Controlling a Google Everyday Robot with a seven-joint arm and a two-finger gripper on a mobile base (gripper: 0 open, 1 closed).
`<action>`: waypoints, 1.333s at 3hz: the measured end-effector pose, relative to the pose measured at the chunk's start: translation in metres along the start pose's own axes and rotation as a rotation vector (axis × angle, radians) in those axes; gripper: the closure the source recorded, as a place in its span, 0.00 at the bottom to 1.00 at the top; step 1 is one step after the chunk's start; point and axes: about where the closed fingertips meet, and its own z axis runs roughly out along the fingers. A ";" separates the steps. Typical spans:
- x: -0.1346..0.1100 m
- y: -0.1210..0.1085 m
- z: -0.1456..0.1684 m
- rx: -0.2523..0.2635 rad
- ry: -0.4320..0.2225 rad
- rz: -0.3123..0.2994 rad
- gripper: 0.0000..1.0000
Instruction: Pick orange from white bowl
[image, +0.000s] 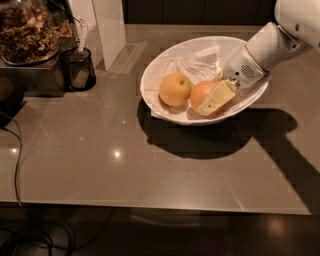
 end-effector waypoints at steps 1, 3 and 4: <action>-0.014 0.011 -0.009 -0.005 -0.041 -0.065 1.00; -0.059 0.043 -0.047 0.022 -0.117 -0.244 1.00; -0.075 0.063 -0.065 0.033 -0.129 -0.312 1.00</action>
Offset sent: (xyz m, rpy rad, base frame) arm -0.0192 0.0242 0.0821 0.1129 -0.2090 0.1604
